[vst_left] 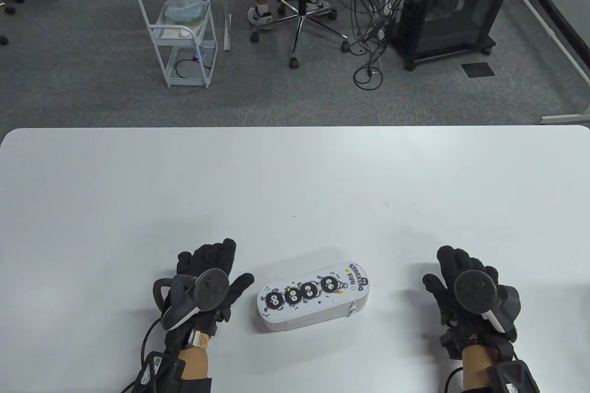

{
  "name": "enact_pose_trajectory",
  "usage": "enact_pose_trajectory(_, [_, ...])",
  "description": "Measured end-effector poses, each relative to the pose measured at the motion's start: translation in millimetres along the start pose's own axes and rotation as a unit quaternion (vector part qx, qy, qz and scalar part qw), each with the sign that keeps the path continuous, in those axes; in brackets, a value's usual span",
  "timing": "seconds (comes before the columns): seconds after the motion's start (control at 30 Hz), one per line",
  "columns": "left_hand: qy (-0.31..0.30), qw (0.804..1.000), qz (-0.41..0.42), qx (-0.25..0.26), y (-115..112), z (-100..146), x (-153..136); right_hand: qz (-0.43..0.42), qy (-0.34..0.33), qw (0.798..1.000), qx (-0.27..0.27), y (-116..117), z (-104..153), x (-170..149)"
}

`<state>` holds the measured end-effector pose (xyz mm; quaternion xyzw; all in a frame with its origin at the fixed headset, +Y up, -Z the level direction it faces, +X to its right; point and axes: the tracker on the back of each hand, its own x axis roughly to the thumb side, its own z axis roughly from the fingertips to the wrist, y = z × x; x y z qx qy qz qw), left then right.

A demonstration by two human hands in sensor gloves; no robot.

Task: Pack double-layer zippered pencil case

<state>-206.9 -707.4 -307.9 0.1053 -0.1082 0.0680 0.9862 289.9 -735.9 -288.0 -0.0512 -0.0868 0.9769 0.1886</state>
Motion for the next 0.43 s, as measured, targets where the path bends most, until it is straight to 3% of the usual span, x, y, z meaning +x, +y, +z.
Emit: enact_pose_trajectory(0.43, [-0.027, 0.999, -0.028, -0.02, -5.0, 0.4, 14.8, 0.012, -0.024, 0.999, 0.019, 7.7, 0.1, 11.9])
